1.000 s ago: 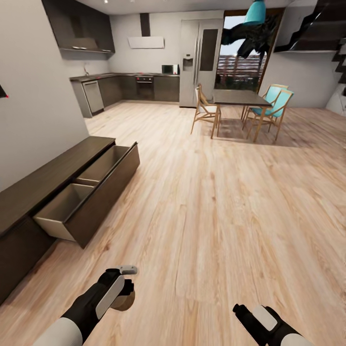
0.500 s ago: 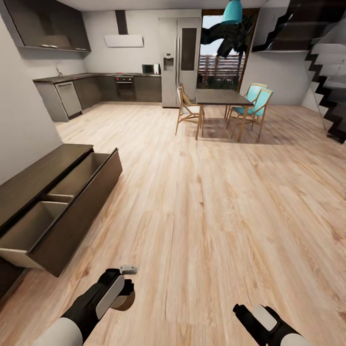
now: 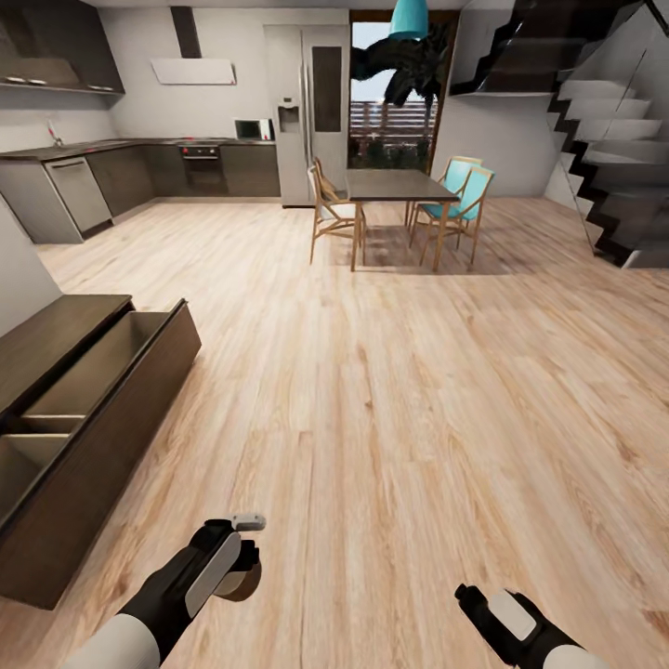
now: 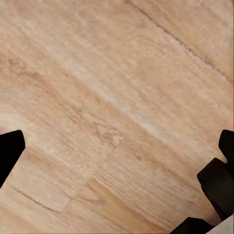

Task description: Place each of the two pumpkins and all three candles from the living room inside a cabinet in the living room (use any cabinet), then make sure every cabinet is closed, and position the cauldron so it is next to a table in the living room.

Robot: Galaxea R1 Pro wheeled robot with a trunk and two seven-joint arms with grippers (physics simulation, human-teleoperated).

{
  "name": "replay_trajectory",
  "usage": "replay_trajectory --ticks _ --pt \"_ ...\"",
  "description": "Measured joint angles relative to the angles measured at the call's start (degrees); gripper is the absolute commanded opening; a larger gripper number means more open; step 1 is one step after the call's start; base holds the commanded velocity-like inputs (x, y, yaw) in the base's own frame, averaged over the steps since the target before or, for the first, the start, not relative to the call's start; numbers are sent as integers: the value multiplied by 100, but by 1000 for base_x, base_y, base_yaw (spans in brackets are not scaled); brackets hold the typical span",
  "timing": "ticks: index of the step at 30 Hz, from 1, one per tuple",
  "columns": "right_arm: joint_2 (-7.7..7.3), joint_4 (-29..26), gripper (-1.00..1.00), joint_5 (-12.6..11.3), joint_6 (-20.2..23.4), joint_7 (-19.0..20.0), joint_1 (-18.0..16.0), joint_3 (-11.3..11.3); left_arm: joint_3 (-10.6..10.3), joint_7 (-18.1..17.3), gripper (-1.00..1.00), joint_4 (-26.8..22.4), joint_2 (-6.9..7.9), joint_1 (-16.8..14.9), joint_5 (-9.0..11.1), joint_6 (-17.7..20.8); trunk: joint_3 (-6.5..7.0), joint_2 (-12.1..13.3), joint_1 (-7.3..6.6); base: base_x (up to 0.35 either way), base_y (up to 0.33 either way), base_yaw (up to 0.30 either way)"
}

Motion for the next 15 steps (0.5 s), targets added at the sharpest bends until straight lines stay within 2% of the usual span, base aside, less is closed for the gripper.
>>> replay_trajectory --ticks 3,15 --pt "7 6 100 3 -272 12 0 18 0 0 -100 4 -1 0 -1 1 -1 0 0 333 0 -6" --pt "9 -1 100 37 -328 5 0 39 0 0 -100 24 -2 0 -1 1 -1 0 0 333 0 0"
